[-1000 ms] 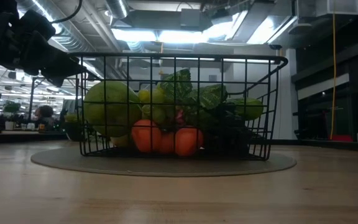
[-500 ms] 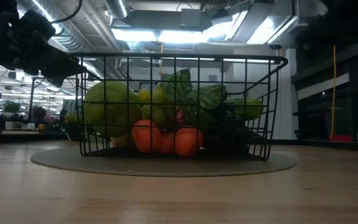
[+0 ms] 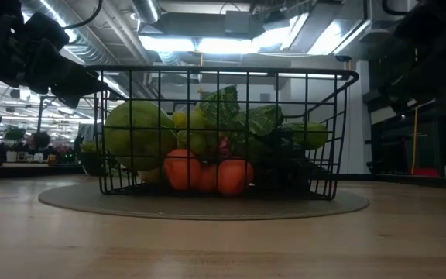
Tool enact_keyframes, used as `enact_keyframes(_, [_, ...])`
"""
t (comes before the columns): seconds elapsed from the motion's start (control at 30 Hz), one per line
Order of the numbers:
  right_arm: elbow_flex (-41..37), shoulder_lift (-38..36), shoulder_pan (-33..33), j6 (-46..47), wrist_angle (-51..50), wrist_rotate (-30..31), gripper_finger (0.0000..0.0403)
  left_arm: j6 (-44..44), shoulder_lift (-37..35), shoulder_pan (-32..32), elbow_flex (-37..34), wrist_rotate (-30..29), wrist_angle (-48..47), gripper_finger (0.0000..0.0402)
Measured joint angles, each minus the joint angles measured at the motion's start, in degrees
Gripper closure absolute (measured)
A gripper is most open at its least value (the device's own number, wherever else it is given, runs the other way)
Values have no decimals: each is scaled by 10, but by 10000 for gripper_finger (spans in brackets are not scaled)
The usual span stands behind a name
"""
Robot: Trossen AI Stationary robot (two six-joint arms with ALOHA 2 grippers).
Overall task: Build produce basket
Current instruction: Return to Home Position
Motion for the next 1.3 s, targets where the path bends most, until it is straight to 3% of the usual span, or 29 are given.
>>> enact_keyframes(0.13, [0, 0, 0, 50, 4, 0, 302, 0, 0, 0, 0, 0, 0, 250])
enact_keyframes(0.97, [0, 0, 0, 24, -35, -4, 302, 0, 0, 0, 0, 0, 0, 250])
enact_keyframes(1.3, [0, -77, 0, -30, -98, 12, 302, 0, 0, 0, 0, 0, 0, 250])
